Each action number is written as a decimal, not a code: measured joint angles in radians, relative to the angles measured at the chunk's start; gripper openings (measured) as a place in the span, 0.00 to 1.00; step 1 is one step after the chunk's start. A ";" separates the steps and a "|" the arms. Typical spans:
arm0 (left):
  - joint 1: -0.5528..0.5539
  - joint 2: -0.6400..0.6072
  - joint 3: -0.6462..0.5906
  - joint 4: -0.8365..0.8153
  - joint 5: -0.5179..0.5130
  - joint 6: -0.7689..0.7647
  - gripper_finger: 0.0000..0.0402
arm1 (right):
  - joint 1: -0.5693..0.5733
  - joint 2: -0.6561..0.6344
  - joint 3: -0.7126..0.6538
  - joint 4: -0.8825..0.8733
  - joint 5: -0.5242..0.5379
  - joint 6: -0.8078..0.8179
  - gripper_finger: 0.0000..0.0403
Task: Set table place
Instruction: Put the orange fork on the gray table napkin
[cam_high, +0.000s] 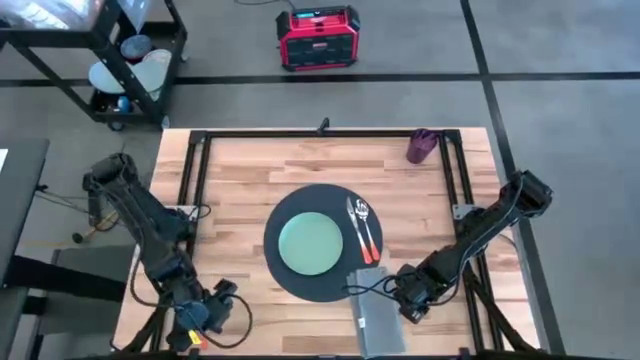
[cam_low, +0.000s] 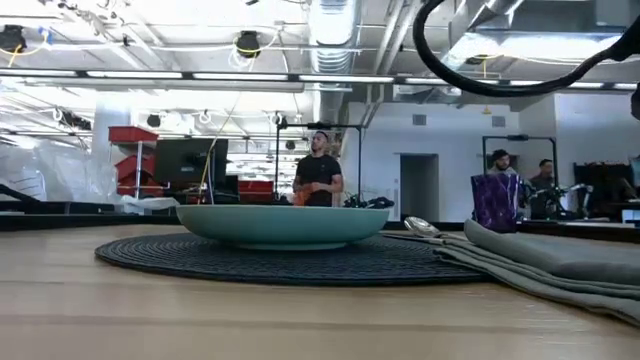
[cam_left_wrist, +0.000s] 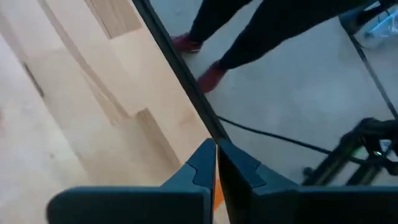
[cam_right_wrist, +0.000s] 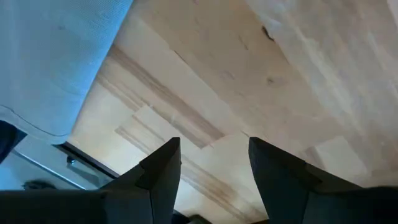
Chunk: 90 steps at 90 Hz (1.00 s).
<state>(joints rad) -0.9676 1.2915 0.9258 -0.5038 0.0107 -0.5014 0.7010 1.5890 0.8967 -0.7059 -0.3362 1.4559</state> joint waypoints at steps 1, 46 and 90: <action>-0.002 0.000 -0.005 0.010 -0.010 0.004 0.00 | 0.000 0.000 0.000 0.000 -0.001 0.000 0.44; -0.144 0.000 -0.233 0.268 -0.162 -0.299 0.00 | 0.000 0.000 0.002 0.021 -0.128 0.002 0.44; -0.202 0.005 -0.330 0.263 0.084 -0.486 0.00 | 0.000 0.000 0.002 0.048 -0.131 0.002 0.44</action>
<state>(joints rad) -1.1699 1.2961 0.5961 -0.2411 0.0945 -0.9874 0.7006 1.5890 0.8982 -0.6577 -0.4670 1.4582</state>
